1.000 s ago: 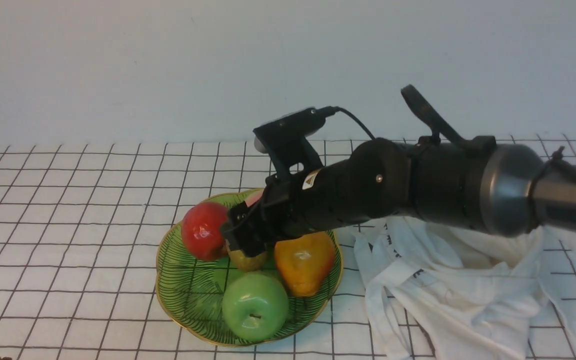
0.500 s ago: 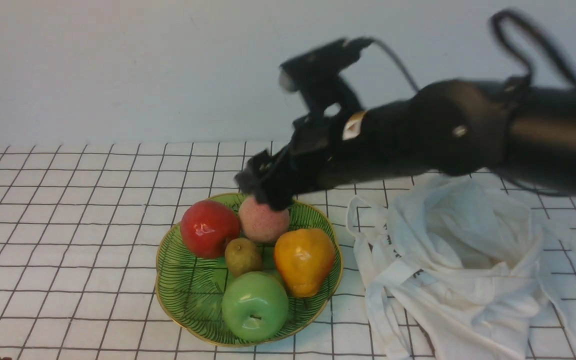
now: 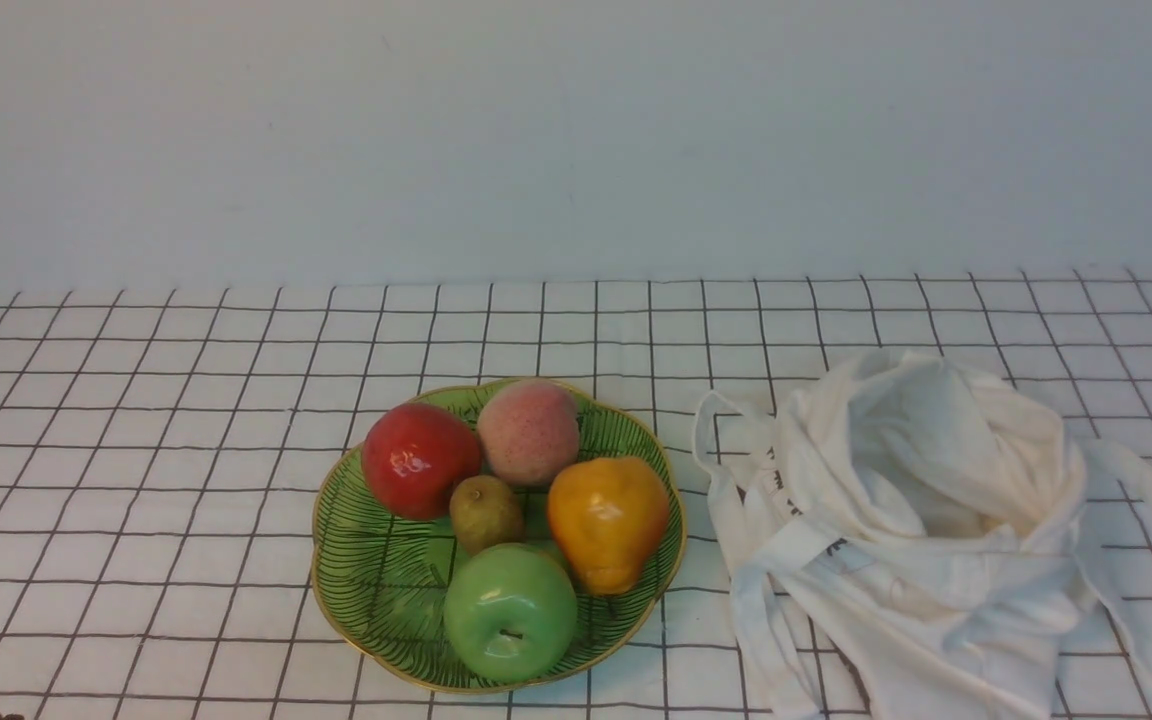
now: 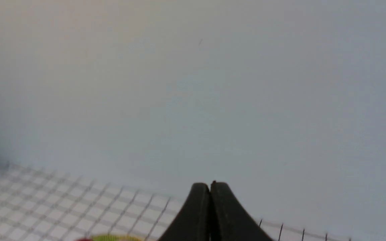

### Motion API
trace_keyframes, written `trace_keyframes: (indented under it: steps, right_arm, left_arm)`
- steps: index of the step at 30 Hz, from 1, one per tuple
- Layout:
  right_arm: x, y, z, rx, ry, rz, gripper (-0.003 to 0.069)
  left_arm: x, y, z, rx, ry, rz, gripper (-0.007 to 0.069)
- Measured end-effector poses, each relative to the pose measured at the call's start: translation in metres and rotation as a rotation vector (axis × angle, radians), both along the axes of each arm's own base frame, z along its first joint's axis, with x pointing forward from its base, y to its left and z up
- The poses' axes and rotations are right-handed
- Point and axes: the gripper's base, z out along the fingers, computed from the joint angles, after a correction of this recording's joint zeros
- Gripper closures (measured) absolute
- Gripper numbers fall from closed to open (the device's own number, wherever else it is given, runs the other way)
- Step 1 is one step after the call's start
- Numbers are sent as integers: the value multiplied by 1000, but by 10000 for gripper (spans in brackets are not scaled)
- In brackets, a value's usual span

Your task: Take the fruit out of the bag on the white checkered tablecloth and place them on the plate.

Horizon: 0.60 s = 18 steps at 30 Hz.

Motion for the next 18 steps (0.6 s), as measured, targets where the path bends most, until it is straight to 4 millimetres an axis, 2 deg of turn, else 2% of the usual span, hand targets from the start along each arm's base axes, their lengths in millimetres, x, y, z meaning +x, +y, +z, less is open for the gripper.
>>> trace_keyframes:
  steps: [1,2,3,5,7,8,10,12,18]
  right_arm:
    - [-30,-20,-4,53,-79,-22,671]
    - [-40,-26,-9,76,-106,-29,671]
    - [-65,-42,-20,114,-183,-44,671]
    - [-84,-54,-45,138,-244,-53,671]
    - [-91,-58,-55,145,-263,-55,671]
    - [-92,-58,-72,142,-261,-52,671]
    - [-92,-57,-88,149,-270,-42,671]
    - [-90,-52,-112,191,-321,3,671]
    - [-72,-34,-139,219,-372,77,671]
  left_arm:
    - [0,0,0,0,0,0,632]
    - [0,0,0,0,0,0,632]
    - [0,0,0,0,0,0,632]
    - [0,0,0,0,0,0,632]
    - [0,0,0,0,0,0,632]
    - [0,0,0,0,0,0,632]
    - [0,0,0,0,0,0,632]
    - [0,0,0,0,0,0,632]
    - [0,0,0,0,0,0,632]
